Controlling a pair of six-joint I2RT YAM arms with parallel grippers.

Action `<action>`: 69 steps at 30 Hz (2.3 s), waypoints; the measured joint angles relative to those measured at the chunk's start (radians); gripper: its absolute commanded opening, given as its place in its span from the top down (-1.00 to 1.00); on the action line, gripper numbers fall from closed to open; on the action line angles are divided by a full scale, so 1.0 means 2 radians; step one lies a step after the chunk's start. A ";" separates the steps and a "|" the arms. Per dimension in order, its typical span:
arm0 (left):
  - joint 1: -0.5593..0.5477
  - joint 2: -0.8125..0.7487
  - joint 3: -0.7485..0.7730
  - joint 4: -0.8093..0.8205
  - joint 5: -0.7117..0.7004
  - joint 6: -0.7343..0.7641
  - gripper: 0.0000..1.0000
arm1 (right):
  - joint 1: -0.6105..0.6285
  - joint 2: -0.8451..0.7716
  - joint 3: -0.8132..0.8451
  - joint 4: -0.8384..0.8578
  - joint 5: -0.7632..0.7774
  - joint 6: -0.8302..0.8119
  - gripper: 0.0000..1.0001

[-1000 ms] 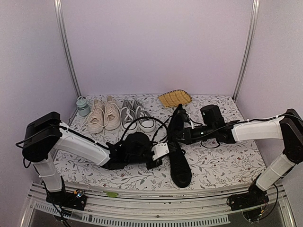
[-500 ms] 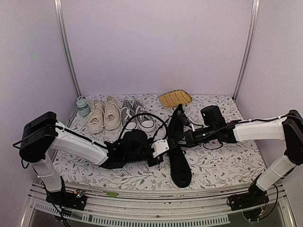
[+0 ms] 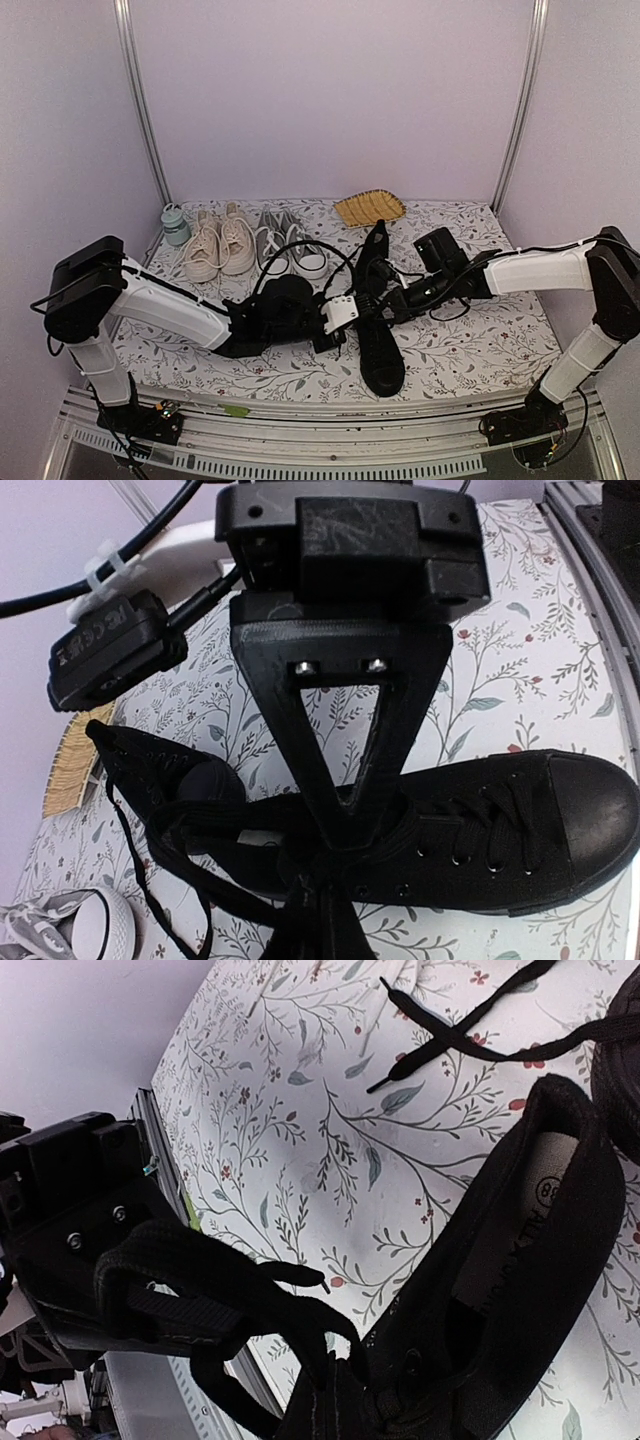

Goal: Tie the shoes
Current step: Cross the shoelace with the shoelace, then adjust the crossed shoelace on the shoe.

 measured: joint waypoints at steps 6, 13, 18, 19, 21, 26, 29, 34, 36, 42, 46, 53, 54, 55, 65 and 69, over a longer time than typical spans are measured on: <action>0.000 0.011 0.000 0.003 0.001 0.000 1.00 | 0.008 0.013 0.017 -0.041 0.012 -0.026 0.36; 0.000 0.041 0.023 0.004 -0.012 -0.014 1.00 | 0.010 0.010 0.031 -0.082 0.037 -0.046 0.02; 0.000 0.046 0.030 0.005 -0.020 -0.027 1.00 | 0.010 -0.002 0.042 -0.106 0.058 -0.052 -0.15; 0.000 0.046 0.030 0.005 -0.020 -0.028 1.00 | 0.010 -0.005 0.043 -0.110 0.062 -0.052 -0.19; 0.000 0.046 0.030 0.005 -0.020 -0.032 1.00 | 0.010 -0.016 0.046 -0.118 0.075 -0.052 -0.24; 0.000 0.046 0.030 0.010 -0.019 -0.045 1.00 | 0.006 -0.044 0.046 -0.133 0.093 -0.050 -0.31; 0.001 0.046 0.030 0.014 -0.017 -0.056 1.00 | 0.005 -0.049 0.046 -0.138 0.099 -0.050 -0.14; 0.005 0.047 0.032 0.017 -0.015 -0.073 1.00 | 0.004 -0.068 0.038 -0.139 0.111 -0.034 0.34; 0.006 0.047 0.032 0.017 -0.013 -0.079 1.00 | 0.008 -0.098 0.016 -0.125 0.121 -0.012 0.52; 0.010 0.054 0.032 0.017 -0.008 -0.089 1.00 | 0.053 -0.165 -0.065 -0.032 0.134 0.071 0.83; 0.013 0.059 0.033 0.017 -0.006 -0.092 1.00 | 0.073 -0.148 -0.099 0.014 0.142 0.118 0.89; 0.014 0.059 0.033 0.017 -0.004 -0.093 1.00 | 0.076 -0.101 -0.106 0.057 0.175 0.161 0.81; 0.014 0.059 0.033 0.017 -0.004 -0.094 1.00 | 0.076 -0.095 -0.106 0.063 0.178 0.162 0.80; 0.014 0.059 0.033 0.017 -0.004 -0.094 1.00 | 0.076 -0.088 -0.106 0.067 0.182 0.163 0.76; 0.017 0.059 0.033 0.016 -0.004 -0.094 1.00 | 0.076 -0.046 -0.096 0.084 0.207 0.167 0.69; 0.018 0.059 0.033 0.016 -0.004 -0.094 1.00 | 0.076 -0.040 -0.092 0.084 0.212 0.163 0.90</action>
